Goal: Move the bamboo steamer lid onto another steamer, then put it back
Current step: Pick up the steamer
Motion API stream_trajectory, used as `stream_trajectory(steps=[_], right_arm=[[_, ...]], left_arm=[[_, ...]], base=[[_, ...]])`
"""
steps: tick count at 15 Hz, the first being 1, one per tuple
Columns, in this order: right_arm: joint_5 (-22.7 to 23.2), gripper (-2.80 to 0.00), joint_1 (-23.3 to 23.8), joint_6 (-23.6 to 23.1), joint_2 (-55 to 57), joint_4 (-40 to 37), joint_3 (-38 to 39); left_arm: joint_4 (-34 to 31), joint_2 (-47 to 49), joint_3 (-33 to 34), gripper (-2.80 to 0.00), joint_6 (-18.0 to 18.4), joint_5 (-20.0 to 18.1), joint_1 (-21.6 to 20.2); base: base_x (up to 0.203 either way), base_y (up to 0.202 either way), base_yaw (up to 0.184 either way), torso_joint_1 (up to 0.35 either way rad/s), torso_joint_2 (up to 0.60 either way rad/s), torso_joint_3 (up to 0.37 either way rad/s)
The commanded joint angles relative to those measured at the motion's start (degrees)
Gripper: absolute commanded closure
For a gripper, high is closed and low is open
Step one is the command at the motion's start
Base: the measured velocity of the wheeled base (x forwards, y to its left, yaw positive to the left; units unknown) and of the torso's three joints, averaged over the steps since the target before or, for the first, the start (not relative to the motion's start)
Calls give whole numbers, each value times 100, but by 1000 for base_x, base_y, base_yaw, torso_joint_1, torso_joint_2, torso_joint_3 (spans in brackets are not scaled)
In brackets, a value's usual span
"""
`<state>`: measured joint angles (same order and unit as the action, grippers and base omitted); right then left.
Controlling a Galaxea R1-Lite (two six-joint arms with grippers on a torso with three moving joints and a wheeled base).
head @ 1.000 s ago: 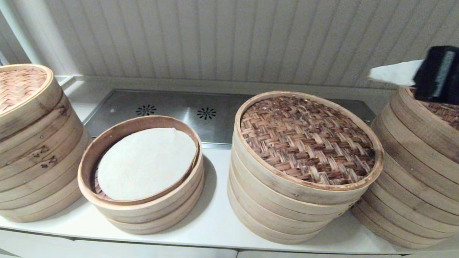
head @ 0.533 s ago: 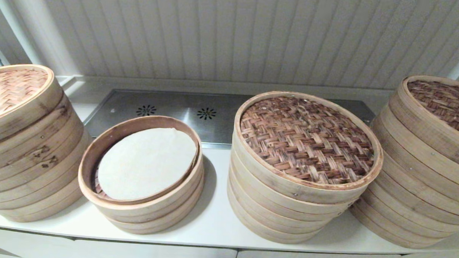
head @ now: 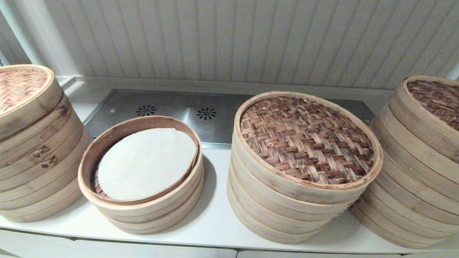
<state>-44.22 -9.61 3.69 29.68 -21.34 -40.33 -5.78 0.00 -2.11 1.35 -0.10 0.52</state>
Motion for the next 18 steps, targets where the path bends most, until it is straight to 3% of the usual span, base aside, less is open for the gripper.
stream_trajectory(steps=[1, 7, 9, 11, 13, 16, 18], right_arm=[[192, 0, 191, -10, -510, 379, 917], [2166, 0, 384, -231, -1328, 2593, 3847], [3211, 0, 396, -251, -1369, 3031, 4010], [3842, 0, 398, -447, -1377, 2940, 4017], [3964, 0, 407, -409, -1374, 2305, 3912], [4114, 0, 969, -323, -1726, 2084, 3847], [4200, 0, 1020, -269, -1826, 2054, 3847]], left_arm=[[15, 8, 9, 0, -3, 1, 0], [7, 9, 0, 0, 6, 1, 0], [7, 9, 4, 0, -3, 1, 0], [7, 9, 0, 0, 5, 1, 0], [7, 9, 8, 0, 6, 1, 0], [-1, 9, 0, 0, 6, 1, 0], [13, 1, 8, 0, -3, 1, 0]], base=[[0, 0, 0, 0, 0, 0], [0, 0, 0, 0, 0, 0], [0, 0, 0, 0, 0, 0], [0, 0, 0, 0, 0, 0], [0, 0, 0, 0, 0, 0], [0, 0, 0, 0, 0, 0], [0, 0, 0, 0, 0, 0]])
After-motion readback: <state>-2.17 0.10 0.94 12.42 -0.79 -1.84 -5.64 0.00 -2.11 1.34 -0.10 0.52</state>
